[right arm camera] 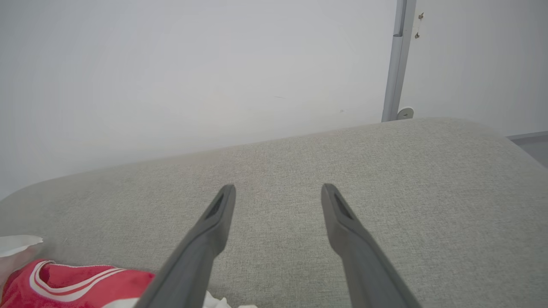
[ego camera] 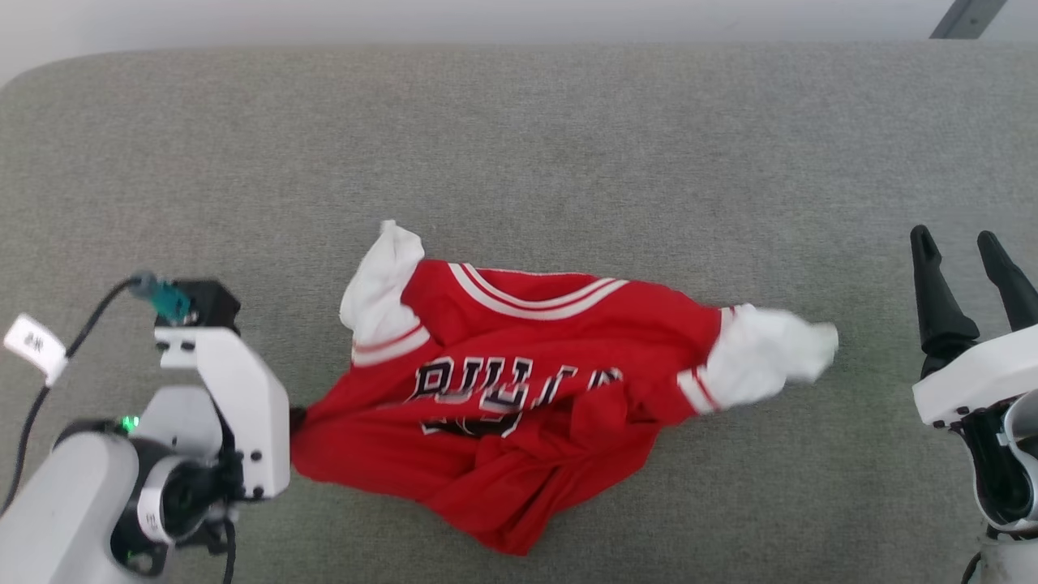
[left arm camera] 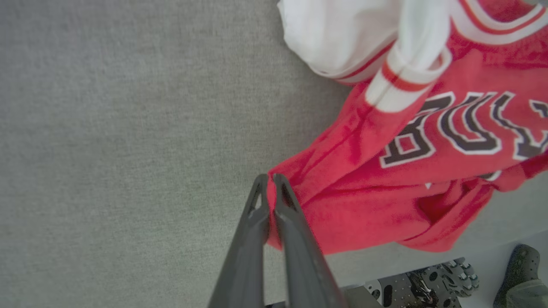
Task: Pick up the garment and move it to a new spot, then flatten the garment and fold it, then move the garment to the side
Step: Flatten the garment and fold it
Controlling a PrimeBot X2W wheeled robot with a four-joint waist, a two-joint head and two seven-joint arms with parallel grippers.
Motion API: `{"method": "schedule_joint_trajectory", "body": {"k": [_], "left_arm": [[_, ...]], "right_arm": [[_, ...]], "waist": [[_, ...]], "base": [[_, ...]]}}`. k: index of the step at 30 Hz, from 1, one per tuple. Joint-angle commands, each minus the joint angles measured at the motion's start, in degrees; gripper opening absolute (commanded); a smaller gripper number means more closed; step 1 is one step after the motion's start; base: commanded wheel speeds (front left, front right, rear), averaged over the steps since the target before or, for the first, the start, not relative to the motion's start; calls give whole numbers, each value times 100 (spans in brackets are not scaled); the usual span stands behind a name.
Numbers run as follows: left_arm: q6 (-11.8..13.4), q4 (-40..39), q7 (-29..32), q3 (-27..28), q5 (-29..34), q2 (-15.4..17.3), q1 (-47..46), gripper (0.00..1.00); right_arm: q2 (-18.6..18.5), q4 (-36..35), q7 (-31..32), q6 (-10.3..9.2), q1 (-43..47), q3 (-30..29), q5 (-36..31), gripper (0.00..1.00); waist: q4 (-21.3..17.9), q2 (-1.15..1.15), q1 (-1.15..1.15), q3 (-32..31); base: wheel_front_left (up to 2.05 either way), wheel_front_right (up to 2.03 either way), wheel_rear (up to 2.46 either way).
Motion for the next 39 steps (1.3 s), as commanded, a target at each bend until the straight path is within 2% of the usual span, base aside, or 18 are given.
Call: {"method": "schedule_joint_trajectory", "body": {"k": [1, 5, 6, 7, 8, 12, 18, 22, 26, 33, 39], "left_arm": [[42, 25, -68, 38, -36, 5, 126, 0], [34, 248, -168, 86, -175, -68, 372, 0], [20, 308, -196, 100, -193, -73, 399, 16], [-20, 348, -228, 92, -189, -62, 403, 74], [-47, 373, -250, 104, -197, -68, 370, 100], [-94, 296, -152, 149, -226, 14, 147, 100], [-61, -85, 317, 90, -87, 256, -423, 100], [-109, -190, 659, -50, 20, 243, -969, 100], [-175, -83, 853, -213, 94, 91, -1437, 100], [-384, 615, 1152, -661, 485, -106, -2327, 100], [-508, 1482, 1121, -935, 738, -232, -2632, 100]], "right_arm": [[22, -9, 18, -2, 50, 9, -23, 100], [35, -3, 27, -2, 76, 21, -36, 100], [39, -1, 31, -2, 77, 27, -39, 100], [41, 0, 36, -2, 86, 36, -43, 100], [45, -1, 41, -2, 93, 43, -42, 100], [55, -24, 41, -2, 178, 77, -42, 100], [98, -97, 37, -2, 272, 119, -29, 100], [127, -138, 42, -2, 295, 128, -26, 100], [146, -157, 48, -2, 258, 152, -21, 100], [184, -159, 51, -2, 116, 218, -15, 100], [216, -109, -2, -2, 42, 263, -9, 100]], "waist": [[21, 0, 0, -11], [70, 0, 0, -59], [76, 0, 0, -75], [80, 0, 0, -93], [83, 0, 0, -111], [69, 0, 0, -197], [-2, 0, 0, -263], [-74, 0, 0, -264], [-146, 0, 0, -226], [-377, 0, 0, -39], [-554, 0, 0, 130]], "base": [[0, 0, 0], [0, 0, 0], [0, 0, 0], [0, 0, 0], [0, 0, 0], [0, 0, 0], [0, 0, 0], [0, 0, 0], [0, 0, 0], [0, 0, 0], [0, 0, 0]]}}
